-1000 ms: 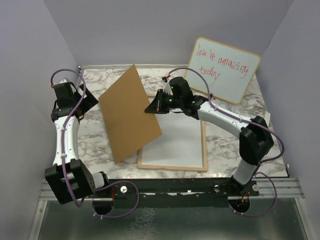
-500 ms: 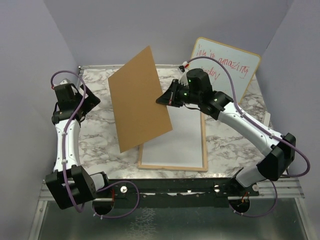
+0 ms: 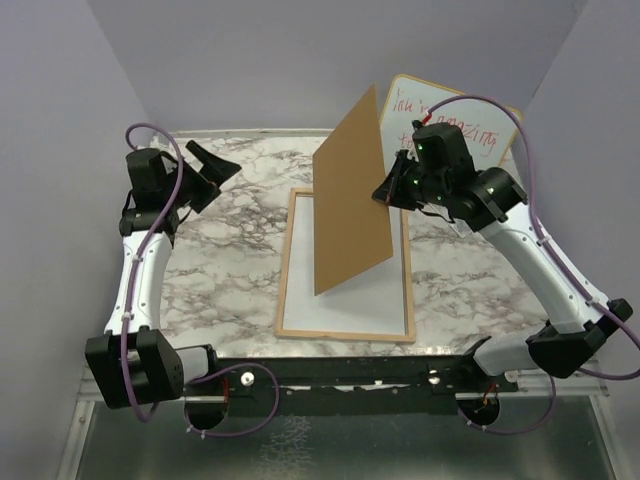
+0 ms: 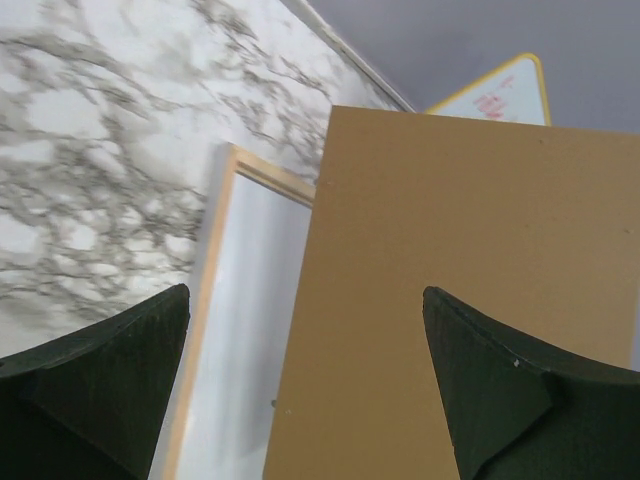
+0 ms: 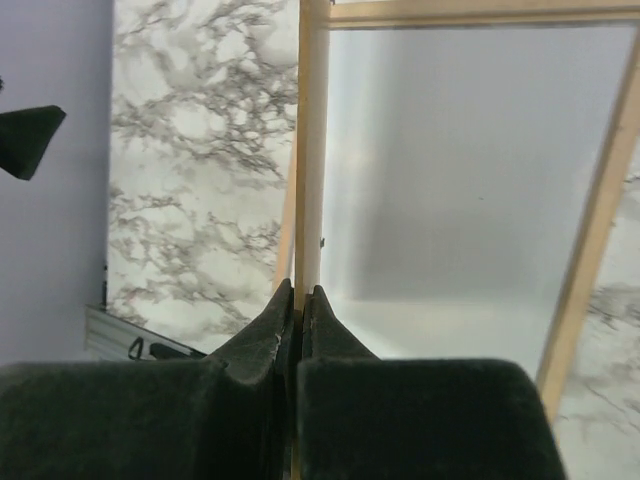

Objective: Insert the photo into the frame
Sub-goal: Turn over the photo frame item on the photo frame.

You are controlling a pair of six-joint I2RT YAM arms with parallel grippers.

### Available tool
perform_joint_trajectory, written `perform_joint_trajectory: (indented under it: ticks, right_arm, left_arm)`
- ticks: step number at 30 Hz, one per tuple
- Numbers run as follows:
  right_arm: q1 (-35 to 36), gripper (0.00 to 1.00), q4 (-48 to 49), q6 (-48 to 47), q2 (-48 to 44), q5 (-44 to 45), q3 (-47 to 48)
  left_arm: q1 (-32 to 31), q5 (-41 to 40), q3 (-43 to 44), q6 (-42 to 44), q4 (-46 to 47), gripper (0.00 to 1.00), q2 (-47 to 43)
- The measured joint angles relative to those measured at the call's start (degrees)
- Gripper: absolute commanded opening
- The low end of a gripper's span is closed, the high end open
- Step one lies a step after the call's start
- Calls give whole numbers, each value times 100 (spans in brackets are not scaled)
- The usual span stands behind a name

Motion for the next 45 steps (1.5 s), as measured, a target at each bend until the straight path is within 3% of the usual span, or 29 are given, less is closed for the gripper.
perform_joint_trajectory:
  ticks: [13, 17, 23, 29, 39, 45]
  right_arm:
    - [-24, 1, -1427, -938, -74, 909, 778]
    - [-24, 1, -1534, -1084, 87, 925, 885]
    - [-24, 1, -1569, -1222, 160, 940, 887]
    - [-22, 1, -1373, -1386, 125, 866, 732]
    - [236, 1, -931, -1746, -107, 435, 70]
    - [273, 16, -793, -1895, -433, -81, -293]
  left_arm:
    - [-2618, -411, 1646, -1123, 275, 99, 951]
    - [-3554, -855, 2393, -1294, 278, 99, 1565]
    - [-4441, -1270, 3436, -1399, 107, 97, 2704]
    - [-4629, -1731, 3954, -1421, -535, 98, 3314]
    - [-4774, -1996, 4079, -1207, -1182, 99, 3261]
    - [-4833, -2033, 3941, -1049, -1460, 99, 3040]
